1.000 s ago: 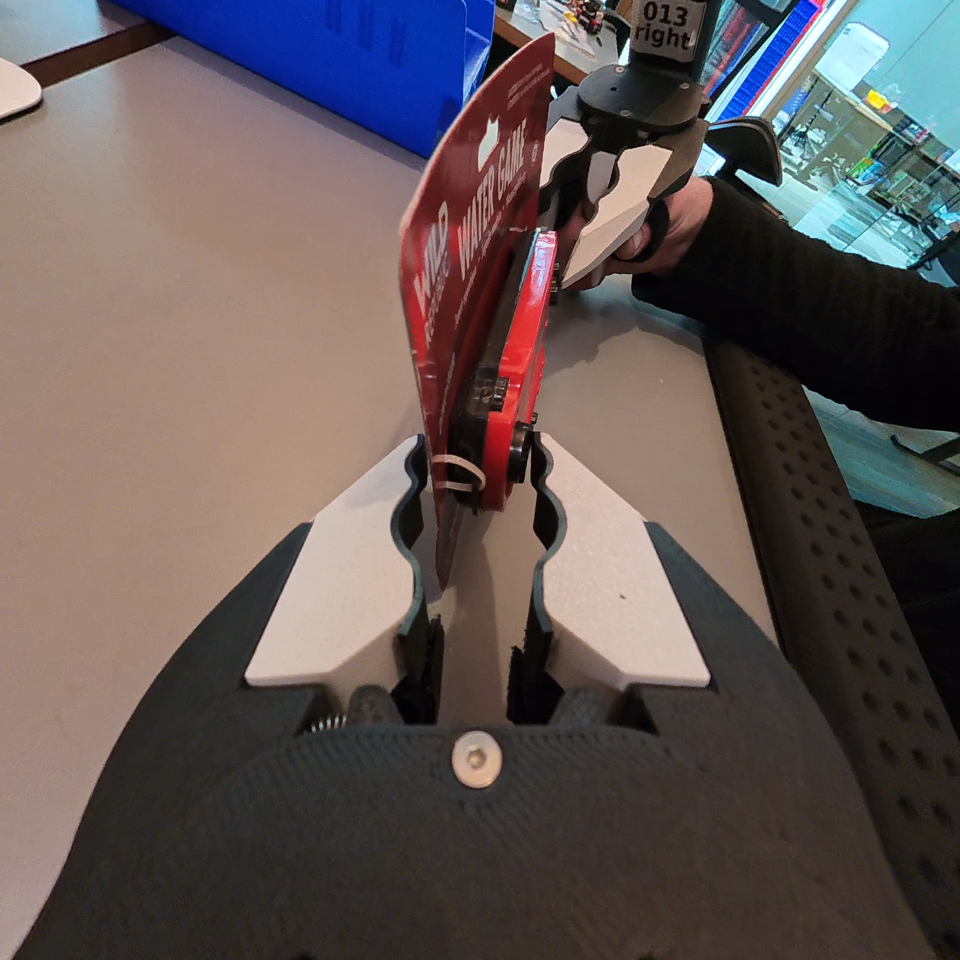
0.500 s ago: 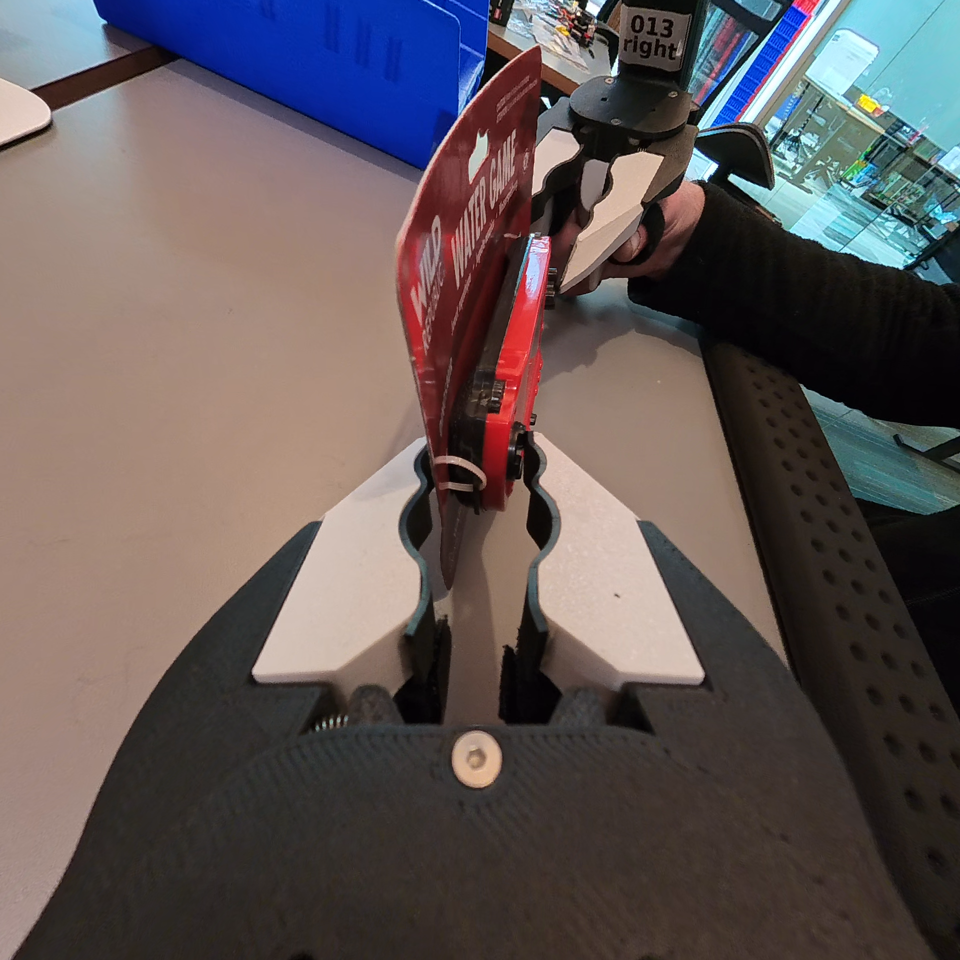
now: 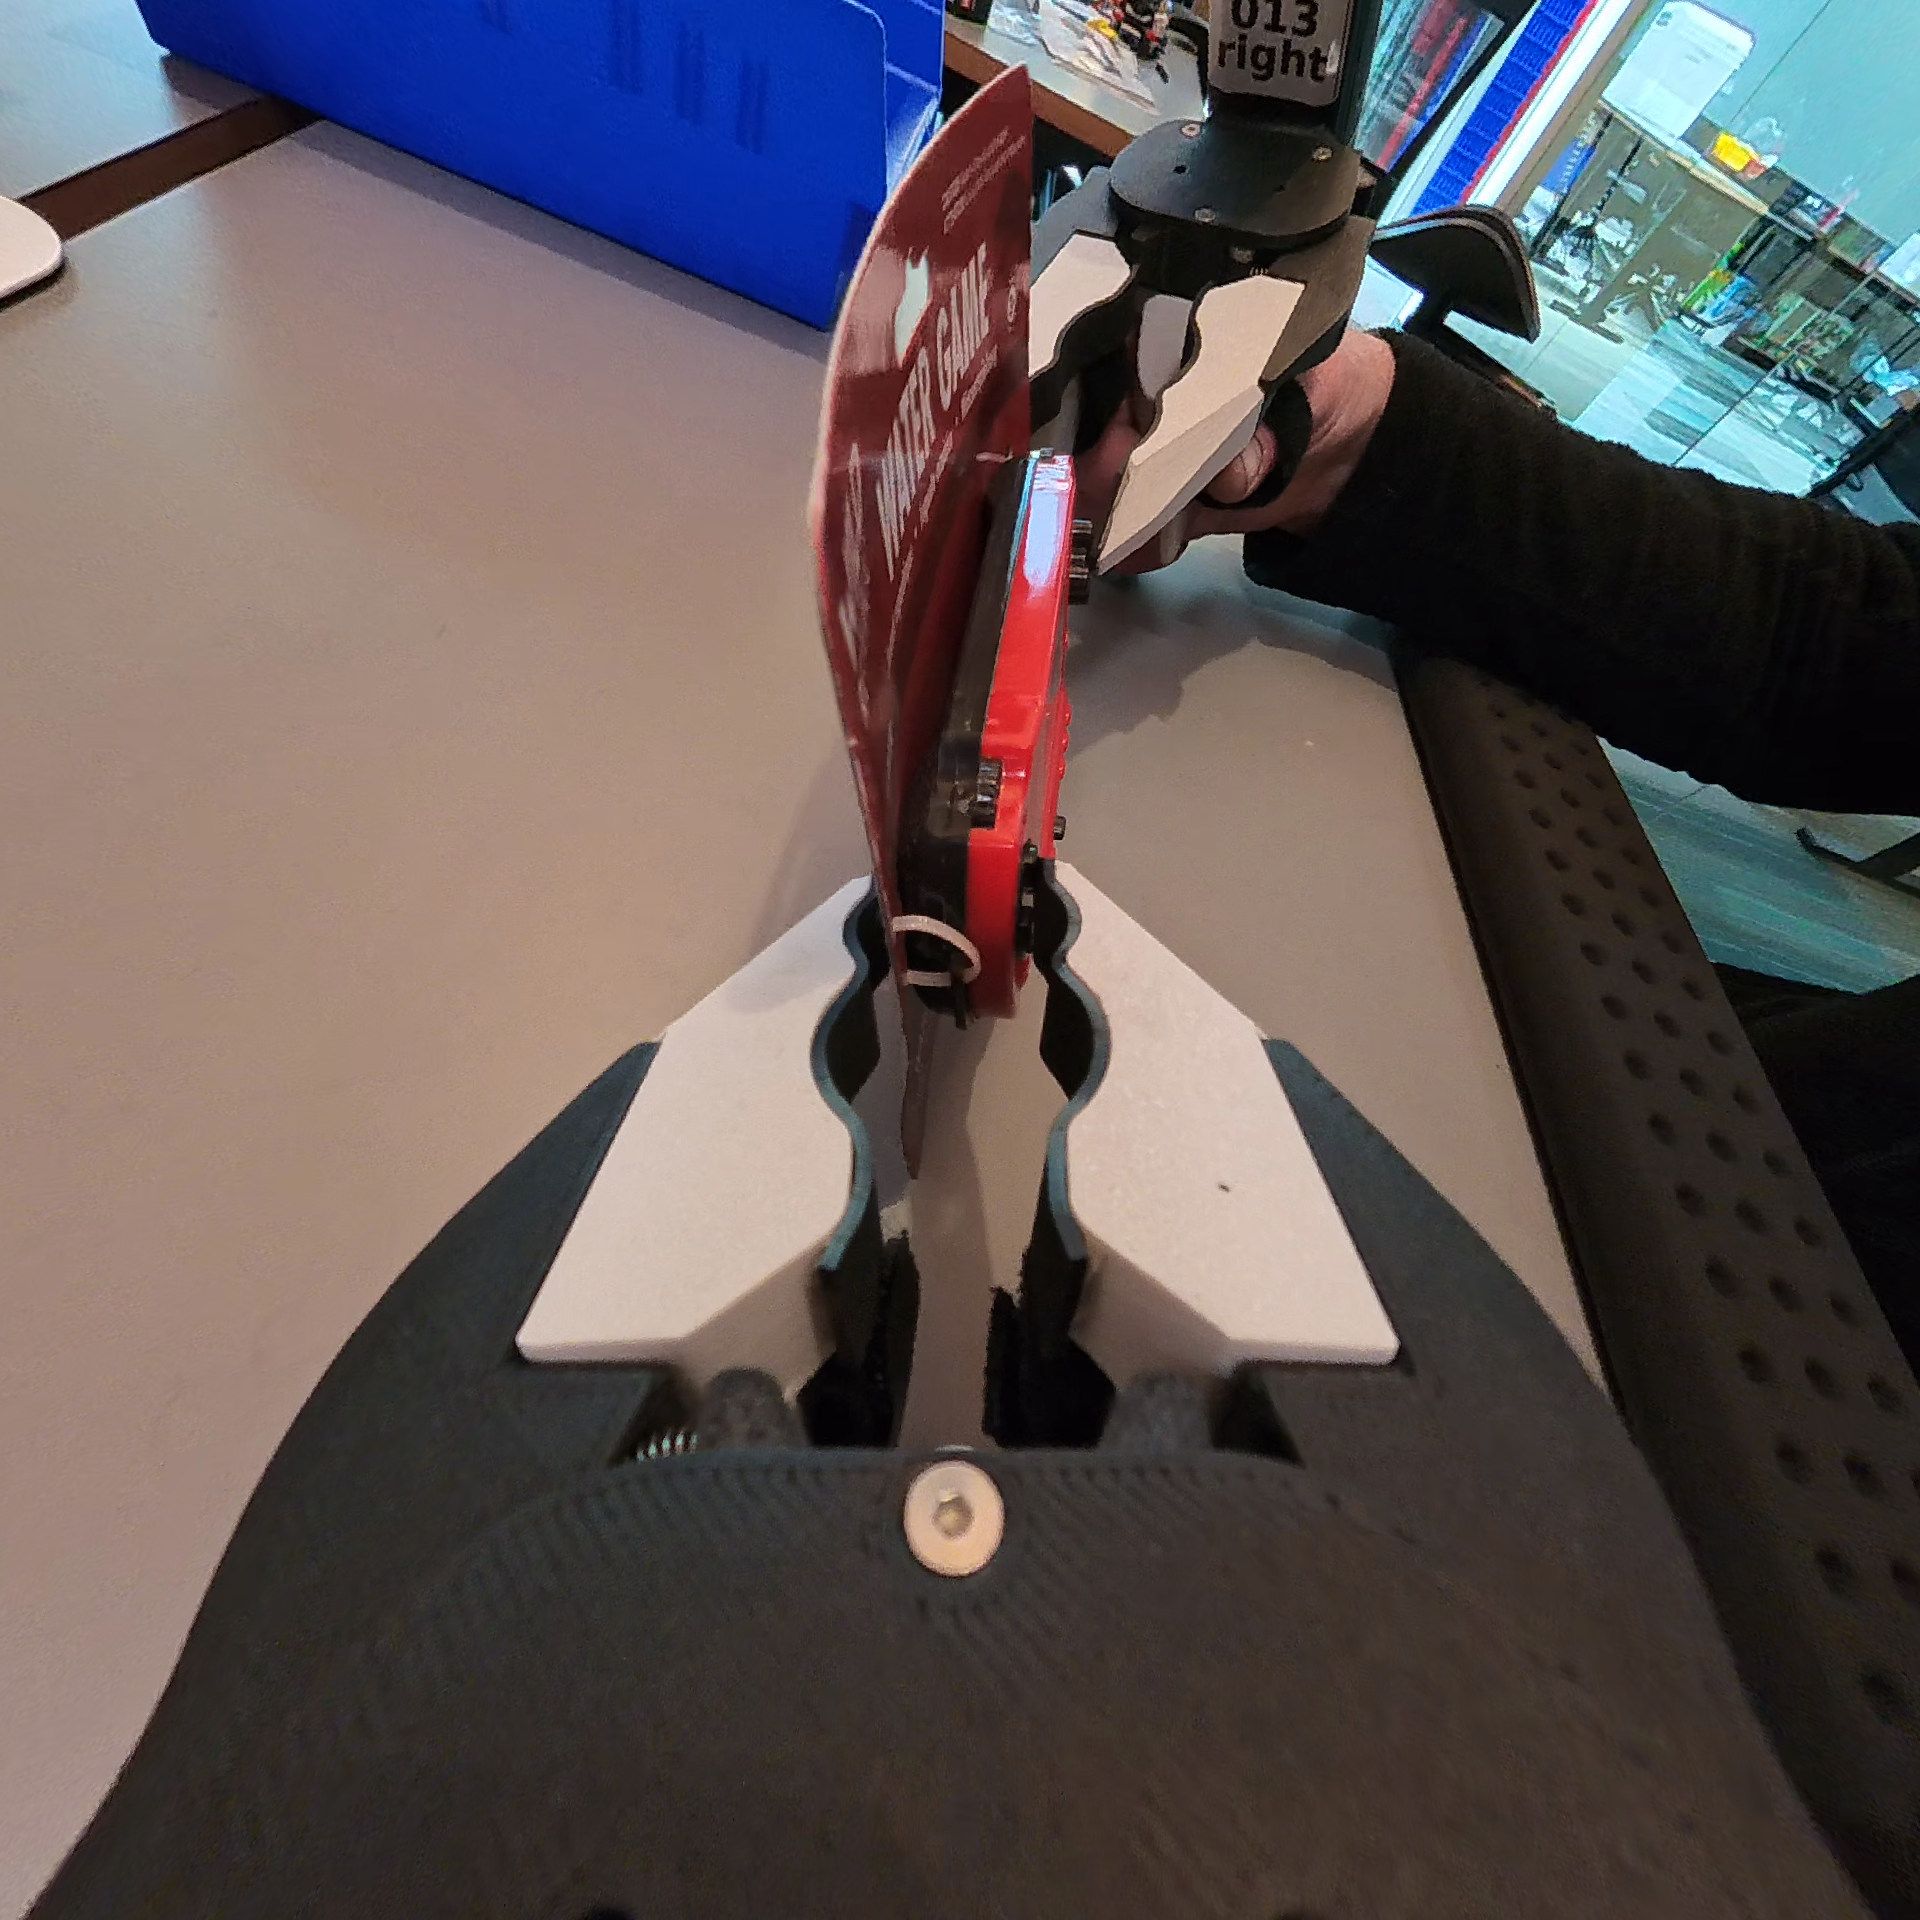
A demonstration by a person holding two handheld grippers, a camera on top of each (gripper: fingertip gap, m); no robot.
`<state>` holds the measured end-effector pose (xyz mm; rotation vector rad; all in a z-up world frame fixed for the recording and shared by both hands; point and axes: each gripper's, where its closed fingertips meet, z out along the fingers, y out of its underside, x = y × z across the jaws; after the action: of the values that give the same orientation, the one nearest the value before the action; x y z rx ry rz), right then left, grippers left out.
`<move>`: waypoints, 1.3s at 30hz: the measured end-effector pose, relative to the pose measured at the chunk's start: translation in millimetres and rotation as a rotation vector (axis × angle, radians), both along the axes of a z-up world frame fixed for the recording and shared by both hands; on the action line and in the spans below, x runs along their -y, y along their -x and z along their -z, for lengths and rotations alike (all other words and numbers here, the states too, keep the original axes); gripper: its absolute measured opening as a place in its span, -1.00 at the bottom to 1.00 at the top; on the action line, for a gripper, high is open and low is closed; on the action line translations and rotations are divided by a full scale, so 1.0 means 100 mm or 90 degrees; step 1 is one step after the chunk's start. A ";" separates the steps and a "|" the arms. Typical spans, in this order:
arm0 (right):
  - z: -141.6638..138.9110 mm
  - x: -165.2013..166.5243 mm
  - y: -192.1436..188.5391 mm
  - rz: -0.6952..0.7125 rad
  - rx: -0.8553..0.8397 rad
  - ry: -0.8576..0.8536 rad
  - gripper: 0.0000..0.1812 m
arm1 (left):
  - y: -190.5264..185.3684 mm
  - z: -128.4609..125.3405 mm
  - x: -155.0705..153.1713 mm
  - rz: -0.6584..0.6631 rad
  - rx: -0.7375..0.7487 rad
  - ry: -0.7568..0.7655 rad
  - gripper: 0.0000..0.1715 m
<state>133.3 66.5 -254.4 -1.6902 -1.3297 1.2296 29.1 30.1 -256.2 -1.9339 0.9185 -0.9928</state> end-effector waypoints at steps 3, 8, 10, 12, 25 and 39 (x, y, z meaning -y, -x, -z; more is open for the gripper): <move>0.00 0.00 -0.01 0.000 -0.001 0.000 -0.63 | -0.01 0.00 0.01 0.001 -0.002 0.004 -0.71; -0.01 0.01 -0.01 -0.006 0.001 -0.008 -0.66 | -0.01 0.01 0.01 -0.004 0.004 0.015 -0.64; 0.00 0.01 -0.01 -0.007 0.007 -0.015 -0.68 | -0.01 0.01 0.01 -0.005 -0.001 0.011 -0.63; 0.00 0.01 -0.01 -0.007 0.013 -0.019 -0.71 | -0.02 0.01 0.01 -0.003 -0.003 0.011 -0.63; 0.00 0.00 -0.01 -0.001 0.003 -0.002 -0.65 | -0.03 0.01 0.03 0.002 -0.012 0.008 -0.63; 0.00 -0.01 -0.01 -0.001 0.002 -0.001 -0.65 | -0.04 0.01 0.02 0.001 -0.009 0.011 -0.63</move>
<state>134.2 67.2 -254.3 -1.6910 -1.3335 1.2264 32.8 27.9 -257.3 -1.9572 0.9217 -0.9917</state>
